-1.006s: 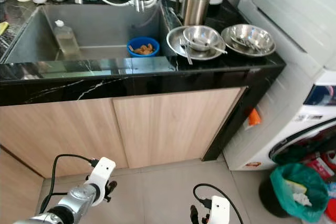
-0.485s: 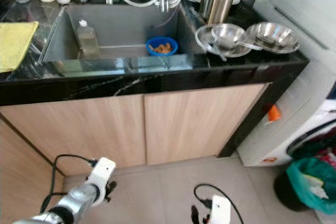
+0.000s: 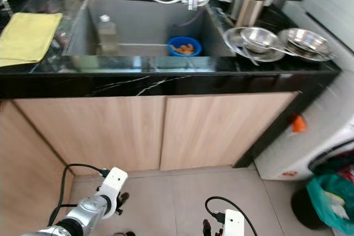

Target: Kitchen organization

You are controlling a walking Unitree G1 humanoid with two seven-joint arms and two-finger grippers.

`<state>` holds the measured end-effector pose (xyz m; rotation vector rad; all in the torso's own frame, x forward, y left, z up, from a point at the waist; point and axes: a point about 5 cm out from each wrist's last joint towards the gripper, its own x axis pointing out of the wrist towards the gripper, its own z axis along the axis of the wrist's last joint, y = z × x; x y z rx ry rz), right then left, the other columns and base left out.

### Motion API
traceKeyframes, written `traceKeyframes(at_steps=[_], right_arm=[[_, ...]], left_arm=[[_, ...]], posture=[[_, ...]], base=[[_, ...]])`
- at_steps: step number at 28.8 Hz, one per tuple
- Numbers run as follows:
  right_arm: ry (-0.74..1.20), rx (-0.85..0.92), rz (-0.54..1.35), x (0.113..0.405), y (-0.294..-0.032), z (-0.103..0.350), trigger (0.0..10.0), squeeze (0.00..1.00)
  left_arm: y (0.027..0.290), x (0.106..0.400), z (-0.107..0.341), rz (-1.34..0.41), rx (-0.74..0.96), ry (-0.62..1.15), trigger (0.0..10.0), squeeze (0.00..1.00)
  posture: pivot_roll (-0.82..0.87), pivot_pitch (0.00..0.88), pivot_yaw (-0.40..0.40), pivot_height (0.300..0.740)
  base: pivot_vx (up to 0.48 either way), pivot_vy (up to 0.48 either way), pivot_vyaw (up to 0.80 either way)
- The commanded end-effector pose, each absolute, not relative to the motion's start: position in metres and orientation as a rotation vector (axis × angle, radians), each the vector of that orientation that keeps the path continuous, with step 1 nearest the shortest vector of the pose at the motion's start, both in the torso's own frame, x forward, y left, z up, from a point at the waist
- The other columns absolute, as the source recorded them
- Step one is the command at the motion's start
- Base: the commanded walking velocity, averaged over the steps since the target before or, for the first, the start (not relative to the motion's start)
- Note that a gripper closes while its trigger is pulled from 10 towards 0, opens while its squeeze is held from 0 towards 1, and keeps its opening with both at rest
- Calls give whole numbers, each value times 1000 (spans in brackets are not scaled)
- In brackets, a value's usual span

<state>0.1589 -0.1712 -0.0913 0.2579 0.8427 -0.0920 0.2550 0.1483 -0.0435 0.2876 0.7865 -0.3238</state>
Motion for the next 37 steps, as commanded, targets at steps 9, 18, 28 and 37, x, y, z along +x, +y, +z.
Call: traceKeyframes(at_steps=[9,18,28,37], right_arm=[[861,240,-99,153,-176,-93,10000,0],[862,231,-94,154,-176,-93,10000,0],[865,236,-90,153,-176,-94,10000,0],[867,229,-81,152,-176,-94,10000,0]], left_arm=[[144,255,-44,-337,293,788,10000,0],[144,254,-45,-346,304,791,10000,0],[144,253,-45,-342,297,790,10000,0],[147,251,-46,-343,305,794,10000,0]], posture=[[142,99,-94,740],[137,108,-95,740],[131,111,-95,740],[129,105,-96,740]], base=[[377,0,0],[360,0,512],[0,0,0],[0,0,0]])
